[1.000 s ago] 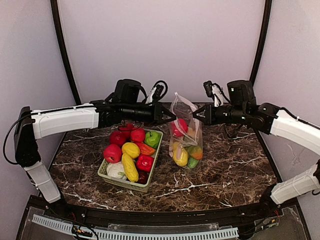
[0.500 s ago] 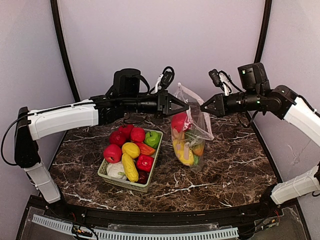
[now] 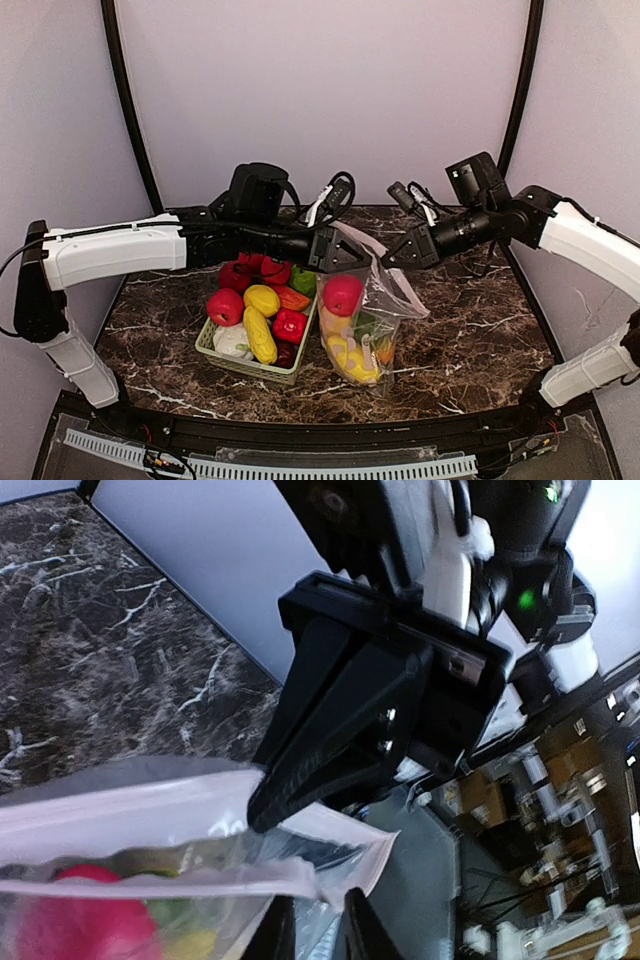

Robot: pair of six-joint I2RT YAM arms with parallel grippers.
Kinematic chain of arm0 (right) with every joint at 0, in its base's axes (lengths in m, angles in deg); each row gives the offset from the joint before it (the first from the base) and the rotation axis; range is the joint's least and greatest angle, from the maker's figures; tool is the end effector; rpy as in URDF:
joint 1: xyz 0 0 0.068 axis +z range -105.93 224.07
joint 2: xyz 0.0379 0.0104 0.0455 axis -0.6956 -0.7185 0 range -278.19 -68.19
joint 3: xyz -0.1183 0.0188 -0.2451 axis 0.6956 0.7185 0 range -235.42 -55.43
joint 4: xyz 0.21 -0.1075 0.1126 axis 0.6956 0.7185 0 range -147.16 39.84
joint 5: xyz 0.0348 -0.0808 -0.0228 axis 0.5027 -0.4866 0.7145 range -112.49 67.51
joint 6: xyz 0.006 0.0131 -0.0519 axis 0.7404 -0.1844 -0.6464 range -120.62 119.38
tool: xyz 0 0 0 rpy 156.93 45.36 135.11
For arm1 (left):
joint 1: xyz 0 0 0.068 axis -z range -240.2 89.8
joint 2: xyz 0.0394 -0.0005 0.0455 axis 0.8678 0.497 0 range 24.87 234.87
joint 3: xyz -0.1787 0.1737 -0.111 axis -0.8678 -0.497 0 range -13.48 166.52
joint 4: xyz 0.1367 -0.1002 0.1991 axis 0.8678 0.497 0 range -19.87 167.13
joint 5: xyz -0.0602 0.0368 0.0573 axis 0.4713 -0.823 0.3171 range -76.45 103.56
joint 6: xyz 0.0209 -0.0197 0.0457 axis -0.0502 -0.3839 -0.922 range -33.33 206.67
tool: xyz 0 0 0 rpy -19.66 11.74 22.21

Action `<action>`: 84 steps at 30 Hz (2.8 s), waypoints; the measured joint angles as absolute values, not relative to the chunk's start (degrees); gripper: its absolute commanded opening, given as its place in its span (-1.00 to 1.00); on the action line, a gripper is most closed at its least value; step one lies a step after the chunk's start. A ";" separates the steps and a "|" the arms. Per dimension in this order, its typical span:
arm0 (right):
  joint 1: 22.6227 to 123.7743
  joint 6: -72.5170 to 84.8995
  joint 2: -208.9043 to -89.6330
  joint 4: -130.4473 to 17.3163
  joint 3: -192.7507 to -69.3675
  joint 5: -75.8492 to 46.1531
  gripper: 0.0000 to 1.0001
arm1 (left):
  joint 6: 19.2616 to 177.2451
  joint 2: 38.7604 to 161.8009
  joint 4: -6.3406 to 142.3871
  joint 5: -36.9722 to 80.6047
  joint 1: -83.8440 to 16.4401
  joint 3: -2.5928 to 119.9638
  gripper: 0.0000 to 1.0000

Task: Place the food in the zip-top bag and seal the zipper
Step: Adjust the zipper food storage bag at the center of the board, then pass from the right arm to the left, then zip the zipper on the zipper food storage bag.

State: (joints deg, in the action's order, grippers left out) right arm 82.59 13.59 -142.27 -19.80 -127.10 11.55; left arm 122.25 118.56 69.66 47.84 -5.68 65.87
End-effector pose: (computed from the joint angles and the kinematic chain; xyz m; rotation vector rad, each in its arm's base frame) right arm 0.2023 0.1865 0.3509 -0.8287 2.2380 1.1396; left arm 0.2099 -0.3289 0.3496 0.8243 1.9370 -1.5801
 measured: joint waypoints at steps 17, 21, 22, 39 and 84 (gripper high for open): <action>80.54 11.61 -143.67 -22.97 -125.66 17.87 -1.00 | 115.08 101.91 74.64 44.78 -16.39 55.25 0.39; 80.32 11.45 -143.65 -23.56 -125.42 19.09 -1.00 | 113.77 103.46 71.76 48.52 -18.53 52.95 0.26; 80.32 11.43 -143.65 -23.75 -125.38 19.38 -1.00 | 113.59 103.96 70.92 49.32 -18.95 52.43 0.20; 79.99 11.63 -143.61 -25.44 -124.44 21.43 -1.00 | 115.89 115.11 57.33 57.52 -21.81 52.19 -0.27; 94.33 1.73 -159.56 -23.27 -151.50 -9.52 -0.31 | 121.44 116.16 47.08 59.16 -22.18 52.14 -0.99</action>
